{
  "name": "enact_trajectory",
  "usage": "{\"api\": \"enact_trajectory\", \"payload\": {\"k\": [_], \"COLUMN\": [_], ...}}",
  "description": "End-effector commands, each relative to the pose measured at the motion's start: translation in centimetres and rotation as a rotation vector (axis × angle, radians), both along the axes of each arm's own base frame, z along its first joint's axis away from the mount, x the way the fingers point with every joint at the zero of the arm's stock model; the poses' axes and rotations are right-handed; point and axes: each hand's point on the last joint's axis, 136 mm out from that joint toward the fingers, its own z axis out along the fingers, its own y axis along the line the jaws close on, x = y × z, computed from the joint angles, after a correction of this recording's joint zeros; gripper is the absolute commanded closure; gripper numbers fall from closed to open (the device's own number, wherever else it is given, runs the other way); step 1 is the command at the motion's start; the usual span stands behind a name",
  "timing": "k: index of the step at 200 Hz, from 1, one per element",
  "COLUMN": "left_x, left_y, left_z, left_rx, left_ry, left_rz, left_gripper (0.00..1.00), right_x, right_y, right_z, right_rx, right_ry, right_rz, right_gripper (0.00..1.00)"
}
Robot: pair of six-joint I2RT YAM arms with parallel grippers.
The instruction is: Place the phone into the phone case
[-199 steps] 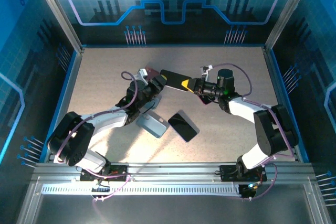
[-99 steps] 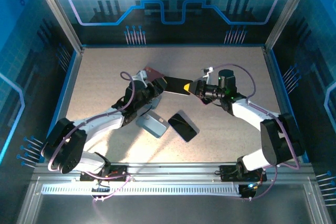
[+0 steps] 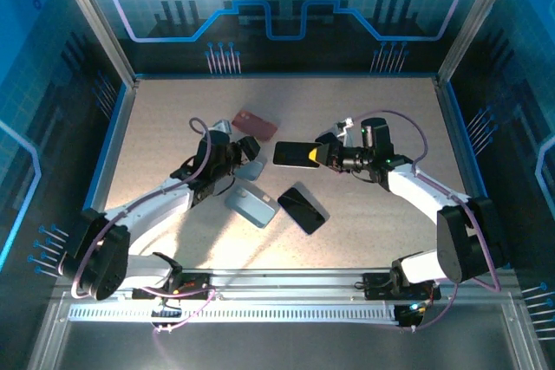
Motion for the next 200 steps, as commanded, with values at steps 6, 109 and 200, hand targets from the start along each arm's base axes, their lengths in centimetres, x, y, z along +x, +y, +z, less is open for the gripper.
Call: {"api": "enact_trajectory", "payload": {"k": [6, 109, 200], "left_x": [-0.5, 0.2, 1.2], "left_y": [-0.3, -1.1, -3.0], "left_z": [-3.6, -10.9, -13.3], "left_rx": [0.103, 0.249, 0.177], "left_ry": [0.140, 0.413, 0.454], "left_rz": [-0.079, -0.159, -0.181], "left_gripper": [0.54, 0.77, 0.80], "right_x": [0.1, -1.4, -1.6], "right_y": [-0.8, -2.7, -3.2], "right_z": [1.9, 0.6, 0.3], "right_rx": [-0.003, -0.039, -0.043], "right_ry": [-0.054, -0.026, -0.009], "right_rz": [0.011, -0.018, -0.024], "right_gripper": [1.00, 1.00, 1.00]}}
